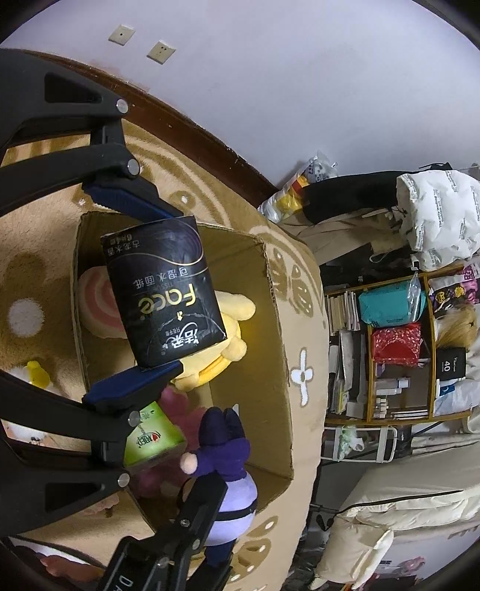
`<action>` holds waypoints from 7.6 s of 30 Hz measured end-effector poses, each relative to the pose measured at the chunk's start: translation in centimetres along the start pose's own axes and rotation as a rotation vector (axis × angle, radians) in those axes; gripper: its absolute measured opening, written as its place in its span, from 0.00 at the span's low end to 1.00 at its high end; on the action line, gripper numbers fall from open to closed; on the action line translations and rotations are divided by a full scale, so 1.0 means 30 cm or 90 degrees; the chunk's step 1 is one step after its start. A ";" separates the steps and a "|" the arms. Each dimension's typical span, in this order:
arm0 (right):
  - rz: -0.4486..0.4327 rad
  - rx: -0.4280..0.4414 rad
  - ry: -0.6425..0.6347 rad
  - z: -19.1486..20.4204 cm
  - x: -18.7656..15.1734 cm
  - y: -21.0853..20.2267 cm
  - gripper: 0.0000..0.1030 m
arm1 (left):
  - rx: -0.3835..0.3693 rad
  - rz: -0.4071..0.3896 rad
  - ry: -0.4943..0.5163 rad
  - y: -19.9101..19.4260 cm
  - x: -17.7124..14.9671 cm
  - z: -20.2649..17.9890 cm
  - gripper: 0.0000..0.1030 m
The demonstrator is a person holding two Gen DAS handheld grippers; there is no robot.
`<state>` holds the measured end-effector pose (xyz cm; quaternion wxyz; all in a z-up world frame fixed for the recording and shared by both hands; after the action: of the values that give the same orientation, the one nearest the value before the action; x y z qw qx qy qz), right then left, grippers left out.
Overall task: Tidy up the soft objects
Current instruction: 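Lower black tissue pack into box with left tool while right tool lowers doll in, then move left tool to white fluffy chick while right tool approaches pink wrapped item, then grasp and lift white chick with left tool while right tool grasps pink wrapped item, then drop white chick into box with left tool while right tool drops pink item in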
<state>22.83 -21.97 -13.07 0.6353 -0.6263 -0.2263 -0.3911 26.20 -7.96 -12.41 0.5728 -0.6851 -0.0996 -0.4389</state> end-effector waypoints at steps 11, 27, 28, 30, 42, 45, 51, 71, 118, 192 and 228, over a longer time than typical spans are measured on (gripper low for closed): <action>0.005 0.003 0.006 -0.003 -0.005 0.013 0.69 | -0.014 0.016 -0.008 0.011 -0.015 0.001 0.73; -0.021 0.009 0.026 0.003 0.021 -0.037 0.86 | -0.032 0.027 -0.026 -0.043 -0.002 -0.006 0.91; -0.023 0.007 0.027 0.002 0.028 -0.047 0.89 | -0.033 0.027 -0.030 -0.053 -0.001 -0.003 0.92; -0.028 0.012 0.036 0.003 0.039 -0.069 0.96 | -0.026 0.023 -0.035 -0.073 0.003 0.003 0.93; -0.044 -0.014 0.069 -0.043 0.050 -0.234 1.00 | -0.002 -0.003 -0.042 -0.259 -0.038 -0.002 0.96; -0.043 -0.017 0.069 -0.045 0.040 -0.279 1.00 | -0.007 0.008 -0.041 -0.301 -0.062 -0.017 0.96; -0.018 -0.016 0.078 -0.061 -0.002 -0.347 1.00 | 0.012 0.011 -0.035 -0.377 -0.113 -0.024 0.96; 0.068 -0.012 0.095 -0.041 -0.191 -0.299 1.00 | 0.020 0.069 0.001 -0.292 -0.241 -0.094 0.96; 0.274 -0.028 0.155 -0.106 -0.377 0.016 1.00 | -0.062 0.184 0.028 0.009 -0.352 -0.239 0.96; 0.014 -0.015 0.044 0.024 -0.082 -0.344 0.17 | -0.012 0.008 -0.045 -0.325 -0.266 -0.095 0.32; -0.141 -0.088 -0.138 0.104 0.336 -0.256 0.17 | 0.042 -0.117 -0.015 -0.263 0.172 0.074 0.32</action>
<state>23.43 -20.38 -0.12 0.5159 -0.6781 -0.3337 -0.4034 25.31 -5.36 -3.14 0.5511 -0.6593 -0.1830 -0.4776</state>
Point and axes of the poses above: each gripper's, at about its wrist camera, not at the fingertips, and y roughly the way its jaws point, z to its left, x to its top, the point moved 9 cm from there along y, roughly the way its jaws point, and after that the axes turned 12 degrees about -x, right-handed, at the moved point
